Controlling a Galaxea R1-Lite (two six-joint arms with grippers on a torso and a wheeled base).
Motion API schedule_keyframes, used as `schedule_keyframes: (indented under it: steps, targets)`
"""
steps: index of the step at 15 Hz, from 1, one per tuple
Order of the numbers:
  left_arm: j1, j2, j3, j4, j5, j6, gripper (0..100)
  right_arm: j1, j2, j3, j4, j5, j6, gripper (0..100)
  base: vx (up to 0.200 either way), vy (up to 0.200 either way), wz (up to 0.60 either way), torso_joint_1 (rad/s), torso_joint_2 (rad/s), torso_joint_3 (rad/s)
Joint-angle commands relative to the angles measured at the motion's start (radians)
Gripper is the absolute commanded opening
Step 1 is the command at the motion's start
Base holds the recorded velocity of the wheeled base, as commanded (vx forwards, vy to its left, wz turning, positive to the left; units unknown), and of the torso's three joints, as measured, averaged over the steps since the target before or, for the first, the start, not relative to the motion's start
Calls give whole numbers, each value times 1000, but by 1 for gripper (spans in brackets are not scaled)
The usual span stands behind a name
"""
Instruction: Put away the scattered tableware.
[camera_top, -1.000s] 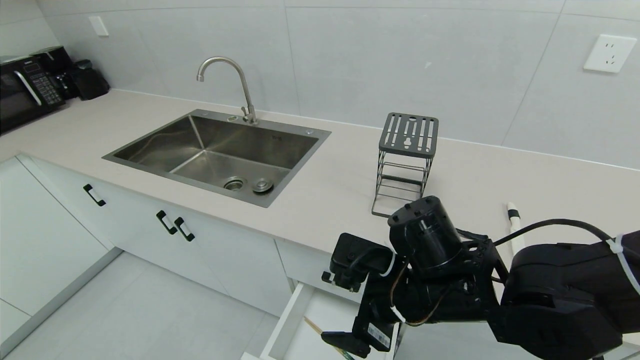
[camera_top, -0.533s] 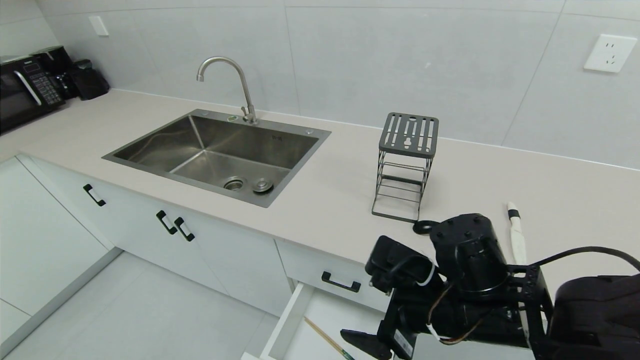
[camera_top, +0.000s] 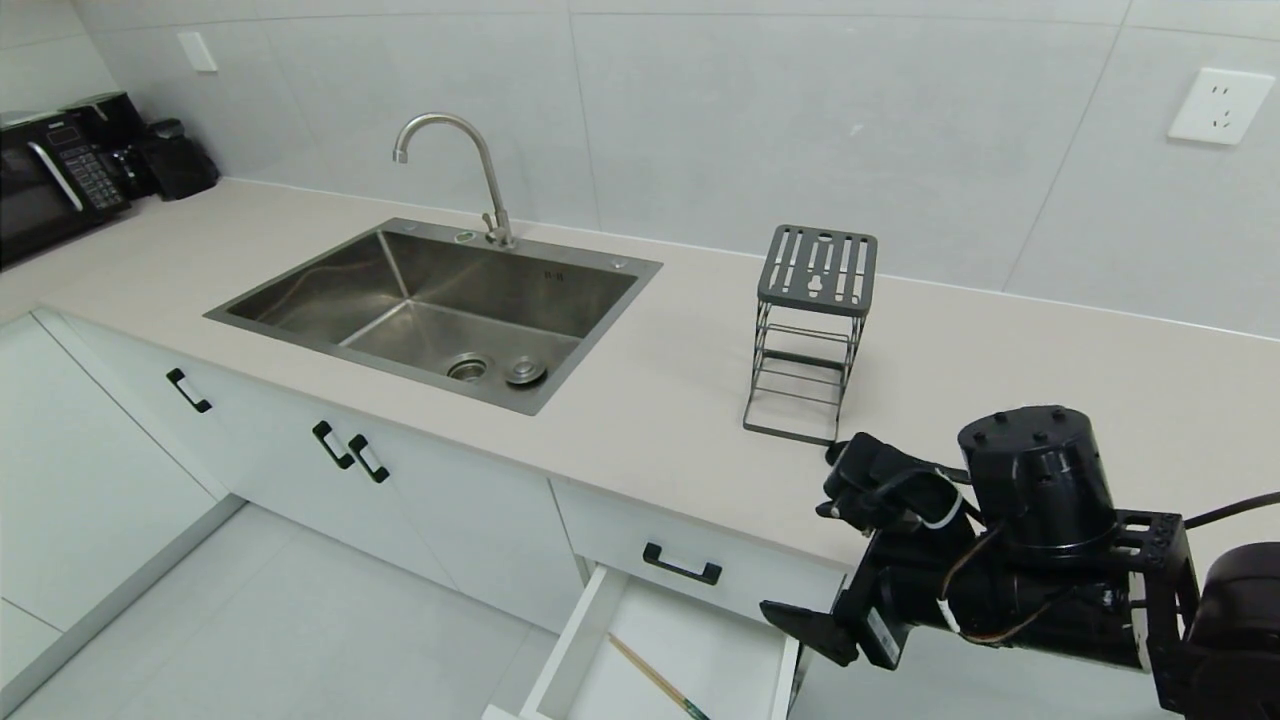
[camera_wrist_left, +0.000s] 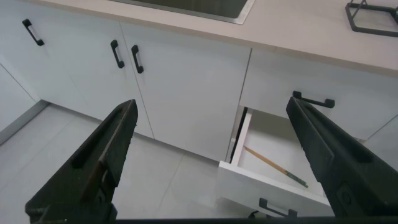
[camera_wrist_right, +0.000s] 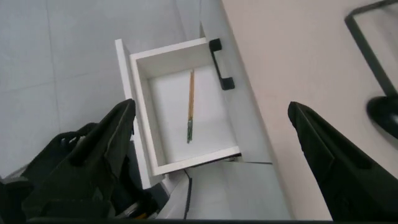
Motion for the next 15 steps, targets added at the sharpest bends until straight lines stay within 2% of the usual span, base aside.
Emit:
schedule_keyframes:
  steps: [1, 3, 5, 6, 7, 9, 11, 15]
  targets:
    - [0, 0, 0, 0, 0, -1, 100, -19, -5, 1, 0, -1, -1, 100, 0, 0, 0, 0, 0, 0]
    - [0, 0, 0, 0, 0, -1, 100, -72, -26, 15, 0, 4, -6, 100, 0, 0, 0, 0, 0, 0]
    - [0, 0, 0, 0, 0, -1, 100, -206, -54, 32, 0, 19, -52, 100, 0, 0, 0, 0, 0, 0]
    - [0, 0, 0, 0, 0, -1, 100, -206, -54, 32, 0, 19, -52, 100, 0, 0, 0, 0, 0, 0]
    - [0, 0, 0, 0, 0, -1, 100, -264, -71, 81, -17, 47, -65, 100, 0, 0, 0, 0, 0, 0]
    - [0, 0, 0, 0, 0, -1, 100, -292, -66, 87, -23, 50, -137, 100, 0, 0, 0, 0, 0, 0]
    - [0, 0, 0, -2, 0, -1, 100, -316, -22, 42, -26, 48, -144, 100, 0, 0, 0, 0, 0, 0]
    - [0, 0, 0, 0, 0, -1, 100, -370, 107, -97, -63, 51, -237, 100, 0, 0, 0, 0, 0, 0]
